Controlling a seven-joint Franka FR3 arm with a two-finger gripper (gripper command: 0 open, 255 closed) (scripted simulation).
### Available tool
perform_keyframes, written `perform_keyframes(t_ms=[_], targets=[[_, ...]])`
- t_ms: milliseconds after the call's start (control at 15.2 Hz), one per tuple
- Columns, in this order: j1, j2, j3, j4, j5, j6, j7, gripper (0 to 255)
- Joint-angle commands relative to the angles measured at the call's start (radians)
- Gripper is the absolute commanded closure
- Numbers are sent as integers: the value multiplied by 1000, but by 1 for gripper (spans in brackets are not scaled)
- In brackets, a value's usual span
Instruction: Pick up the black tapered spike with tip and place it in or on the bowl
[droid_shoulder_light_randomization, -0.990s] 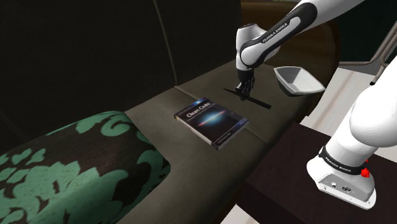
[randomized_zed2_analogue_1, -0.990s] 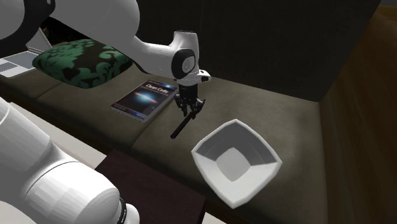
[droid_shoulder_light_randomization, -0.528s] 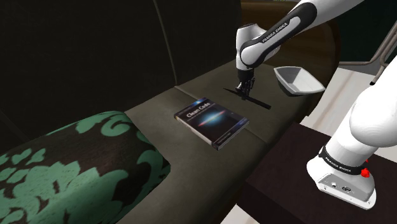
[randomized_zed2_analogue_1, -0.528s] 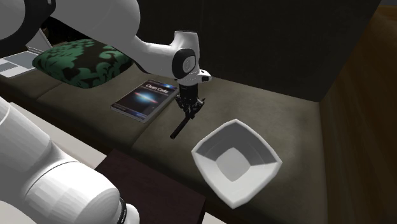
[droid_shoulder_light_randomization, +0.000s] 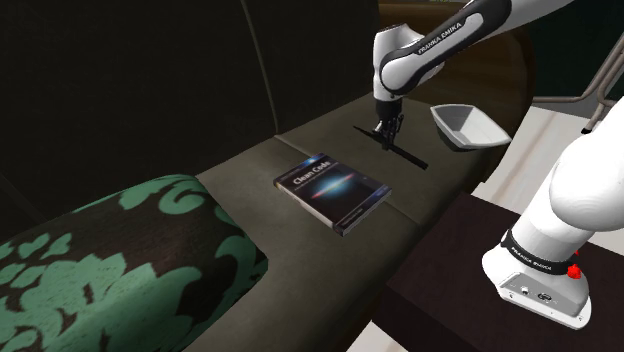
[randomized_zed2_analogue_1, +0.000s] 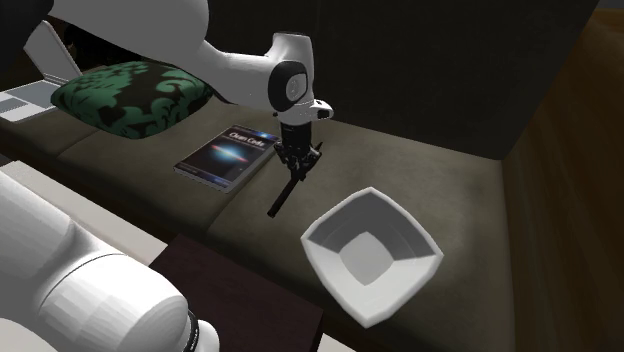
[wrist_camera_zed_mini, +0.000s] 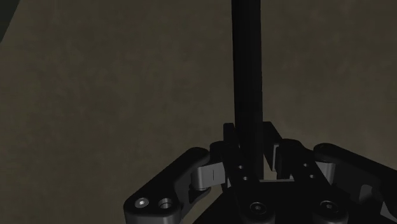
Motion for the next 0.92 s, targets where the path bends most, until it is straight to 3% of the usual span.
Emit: perform_keyframes(t_ms=[0, 858], targets=[[1, -12, 1, 16, 1, -29, -1, 255], [2, -94, 6, 118, 3, -212, -8, 255]])
